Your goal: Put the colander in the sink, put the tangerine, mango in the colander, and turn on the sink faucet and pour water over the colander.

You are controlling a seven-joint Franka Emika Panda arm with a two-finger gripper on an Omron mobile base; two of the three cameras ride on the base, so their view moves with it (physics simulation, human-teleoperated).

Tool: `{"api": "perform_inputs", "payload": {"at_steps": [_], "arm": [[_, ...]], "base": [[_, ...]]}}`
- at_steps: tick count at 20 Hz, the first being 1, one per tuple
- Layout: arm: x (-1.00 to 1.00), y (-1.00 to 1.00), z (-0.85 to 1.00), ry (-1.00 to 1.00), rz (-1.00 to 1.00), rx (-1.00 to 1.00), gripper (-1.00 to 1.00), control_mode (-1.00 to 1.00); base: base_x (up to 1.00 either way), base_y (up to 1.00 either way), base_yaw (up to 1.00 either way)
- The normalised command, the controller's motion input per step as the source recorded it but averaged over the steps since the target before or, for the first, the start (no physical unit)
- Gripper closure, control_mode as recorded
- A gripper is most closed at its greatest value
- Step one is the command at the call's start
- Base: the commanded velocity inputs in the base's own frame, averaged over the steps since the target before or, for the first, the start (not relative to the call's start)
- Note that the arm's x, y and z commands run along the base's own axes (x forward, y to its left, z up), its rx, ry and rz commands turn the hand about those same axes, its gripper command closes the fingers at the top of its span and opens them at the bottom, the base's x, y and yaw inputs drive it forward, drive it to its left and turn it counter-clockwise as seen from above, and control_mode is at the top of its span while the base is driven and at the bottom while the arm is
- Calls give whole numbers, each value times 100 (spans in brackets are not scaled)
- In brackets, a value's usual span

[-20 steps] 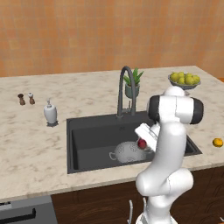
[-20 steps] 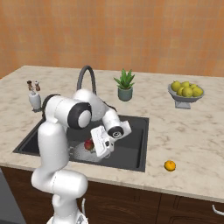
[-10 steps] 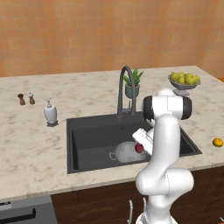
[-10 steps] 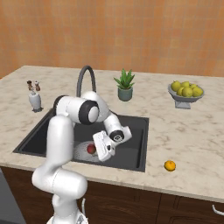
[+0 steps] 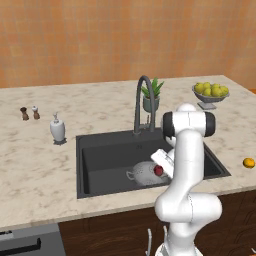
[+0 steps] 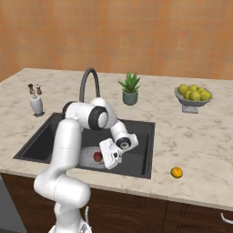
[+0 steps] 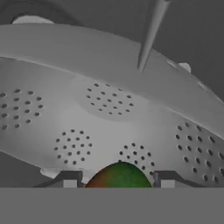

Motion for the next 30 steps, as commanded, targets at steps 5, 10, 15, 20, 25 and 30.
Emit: {"api": "perform_inputs", "payload": {"at_steps": [5,10,15,20,25,30], "arm": [[17,7,-28,0,0,-1,-100,-100],[0,4,-3,-1,0,0,-100,-100],[0,2,4,-7,0,0,-100,-100],[-12,0,73,-16,0,10,-100,-100],[-23,-6,100,-2,-6,8,-100,-100],[-54,-40,100,-11,-10,1,-100,-100]], "base": [[0,0,0],[0,0,0],[0,0,0],[0,0,0],[0,0,0],[0,0,0]]}}
